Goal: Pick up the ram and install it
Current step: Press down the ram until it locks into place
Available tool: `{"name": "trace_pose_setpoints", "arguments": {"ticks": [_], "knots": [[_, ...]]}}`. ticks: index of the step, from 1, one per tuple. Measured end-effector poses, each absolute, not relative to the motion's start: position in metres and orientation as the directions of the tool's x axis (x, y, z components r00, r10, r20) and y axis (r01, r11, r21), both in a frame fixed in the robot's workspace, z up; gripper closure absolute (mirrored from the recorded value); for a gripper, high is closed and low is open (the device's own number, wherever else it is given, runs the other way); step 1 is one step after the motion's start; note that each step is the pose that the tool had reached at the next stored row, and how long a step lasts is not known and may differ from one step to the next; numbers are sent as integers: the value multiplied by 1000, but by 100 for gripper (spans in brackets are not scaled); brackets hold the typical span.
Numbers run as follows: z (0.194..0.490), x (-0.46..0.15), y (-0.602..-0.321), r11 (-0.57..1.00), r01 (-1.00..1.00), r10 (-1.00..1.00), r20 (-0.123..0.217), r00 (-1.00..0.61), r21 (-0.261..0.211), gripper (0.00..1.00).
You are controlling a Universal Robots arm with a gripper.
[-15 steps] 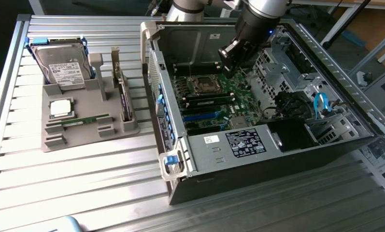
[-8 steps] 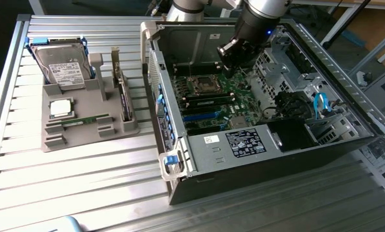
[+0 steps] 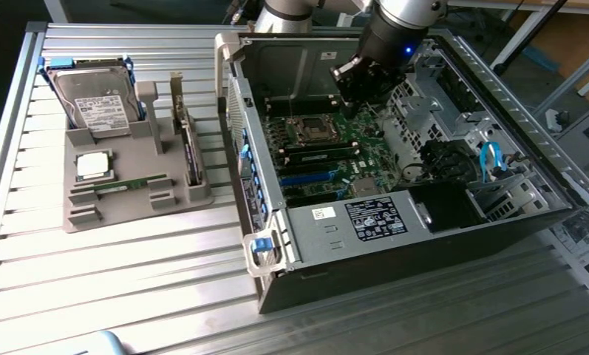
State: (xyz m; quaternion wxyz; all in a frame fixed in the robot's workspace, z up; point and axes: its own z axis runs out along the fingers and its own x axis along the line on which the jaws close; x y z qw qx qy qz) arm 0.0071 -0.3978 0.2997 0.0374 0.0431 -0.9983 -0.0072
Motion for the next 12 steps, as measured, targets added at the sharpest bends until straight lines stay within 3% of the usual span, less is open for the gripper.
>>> {"name": "trace_pose_setpoints", "arguments": {"ticks": [12], "knots": [[299, 7, -398, 1000, 9, 8, 74, -997, 18, 89]]}}
